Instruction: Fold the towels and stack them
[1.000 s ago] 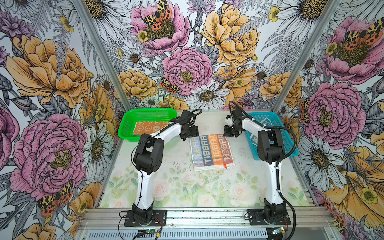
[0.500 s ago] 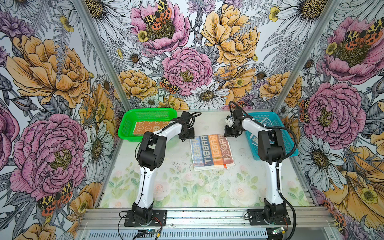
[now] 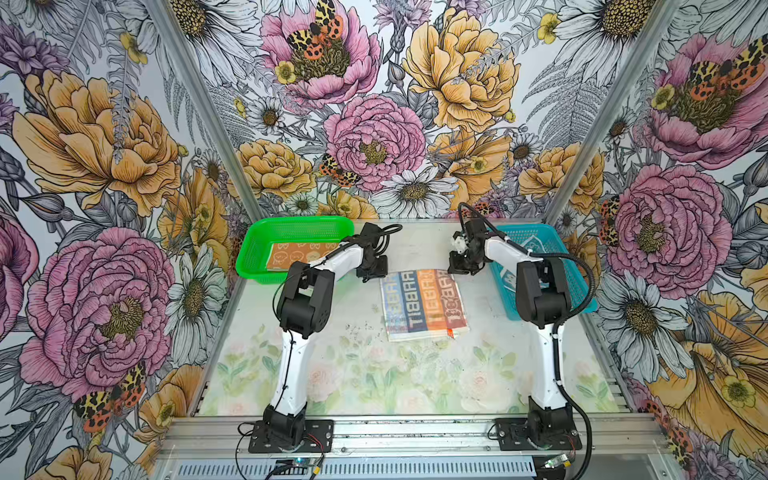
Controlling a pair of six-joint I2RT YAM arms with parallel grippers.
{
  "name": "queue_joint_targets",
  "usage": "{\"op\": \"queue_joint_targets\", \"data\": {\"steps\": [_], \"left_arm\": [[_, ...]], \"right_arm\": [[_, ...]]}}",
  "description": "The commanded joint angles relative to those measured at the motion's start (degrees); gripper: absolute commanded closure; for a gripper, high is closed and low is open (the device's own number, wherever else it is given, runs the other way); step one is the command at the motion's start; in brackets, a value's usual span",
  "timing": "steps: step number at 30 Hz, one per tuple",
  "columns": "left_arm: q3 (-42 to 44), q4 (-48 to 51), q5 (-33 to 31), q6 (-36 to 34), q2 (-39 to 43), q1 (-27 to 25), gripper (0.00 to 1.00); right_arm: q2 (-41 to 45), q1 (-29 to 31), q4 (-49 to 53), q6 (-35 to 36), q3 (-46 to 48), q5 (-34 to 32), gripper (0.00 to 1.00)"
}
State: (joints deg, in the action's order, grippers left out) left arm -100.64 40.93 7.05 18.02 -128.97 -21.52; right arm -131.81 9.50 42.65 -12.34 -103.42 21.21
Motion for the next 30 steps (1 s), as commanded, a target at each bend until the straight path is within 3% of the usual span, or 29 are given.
{"op": "queue_joint_targets", "data": {"steps": [1,8,12,30], "left_arm": [[-1.1,0.4,0.5,-0.7,-1.5,0.1,0.75],[0.9,0.4,1.1,-1.7,-0.8,-0.2,0.87],[1.2,0.6,1.3,-2.8,-0.8,-0.1,1.00],[-2.6,1.3,2.4,-3.9,0.1,0.3,1.00]], "right_arm": [[2.7,-0.3,0.6,0.4,0.7,-0.3,1.00],[2.8,-0.4,0.6,0.1,0.7,-0.1,1.00],[3.2,-0.4,0.6,-0.5,0.8,0.4,1.00],[3.4,-0.6,0.6,-1.2,0.5,1.9,1.00]]}}
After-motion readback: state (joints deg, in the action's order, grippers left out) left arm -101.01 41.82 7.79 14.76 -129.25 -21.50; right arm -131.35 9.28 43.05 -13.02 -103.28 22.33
